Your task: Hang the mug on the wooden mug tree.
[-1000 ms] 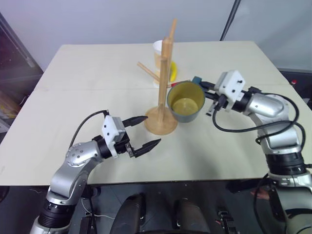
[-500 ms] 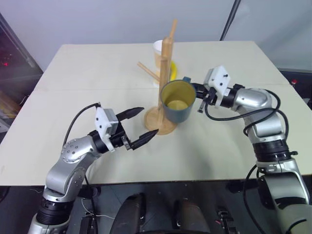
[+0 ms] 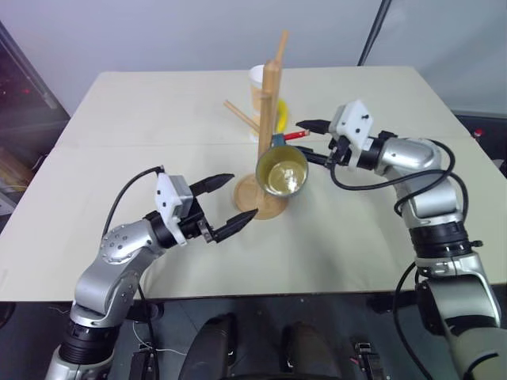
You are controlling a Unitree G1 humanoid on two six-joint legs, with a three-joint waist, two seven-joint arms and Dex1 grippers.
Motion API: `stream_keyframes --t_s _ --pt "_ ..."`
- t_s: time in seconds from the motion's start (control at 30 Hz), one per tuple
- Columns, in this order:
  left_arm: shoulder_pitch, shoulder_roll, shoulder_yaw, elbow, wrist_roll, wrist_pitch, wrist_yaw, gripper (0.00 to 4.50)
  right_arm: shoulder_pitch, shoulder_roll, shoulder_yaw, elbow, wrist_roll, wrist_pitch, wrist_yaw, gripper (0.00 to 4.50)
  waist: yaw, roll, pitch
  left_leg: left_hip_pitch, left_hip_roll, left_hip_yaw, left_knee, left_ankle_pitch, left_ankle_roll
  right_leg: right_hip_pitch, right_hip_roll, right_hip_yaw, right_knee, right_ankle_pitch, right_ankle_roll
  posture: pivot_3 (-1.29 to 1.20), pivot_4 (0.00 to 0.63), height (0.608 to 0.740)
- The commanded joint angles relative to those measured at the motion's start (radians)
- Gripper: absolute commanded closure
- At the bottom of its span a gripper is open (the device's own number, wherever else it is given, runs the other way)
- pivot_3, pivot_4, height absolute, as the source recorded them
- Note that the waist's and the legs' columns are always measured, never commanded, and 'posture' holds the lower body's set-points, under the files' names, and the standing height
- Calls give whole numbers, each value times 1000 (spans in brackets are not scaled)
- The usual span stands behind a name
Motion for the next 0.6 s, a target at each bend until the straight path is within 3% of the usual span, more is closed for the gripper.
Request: stream_keyframes --t_s 0.03,0.23,0.4,0.6 --pt "-12 -5 31 -14 -8 10 32 0 38 -41 -79 -107 30 34 -29 1880 2 0 0 0 0 0 0 0 0 0 0 0 0 0 0 0 150 740" --pt "35 -43 121 89 48 -26 156 0 245 -56 -249 -269 140 162 -114 1880 0 0 0 0 0 0 0 0 0 0 -1 1 0 0 0 0 150 740" --pt "85 -72 176 213 153 -111 250 0 444 41 -313 -314 181 150 -207 1880 -1 0 0 0 0 0 -1 0 0 0 0 1 0 0 0 0 150 740" --pt "124 -108 211 323 219 -176 329 0 564 175 -318 -239 151 23 -303 1880 1 0 0 0 0 0 -1 0 0 0 -1 1 0 0 0 0 150 740"
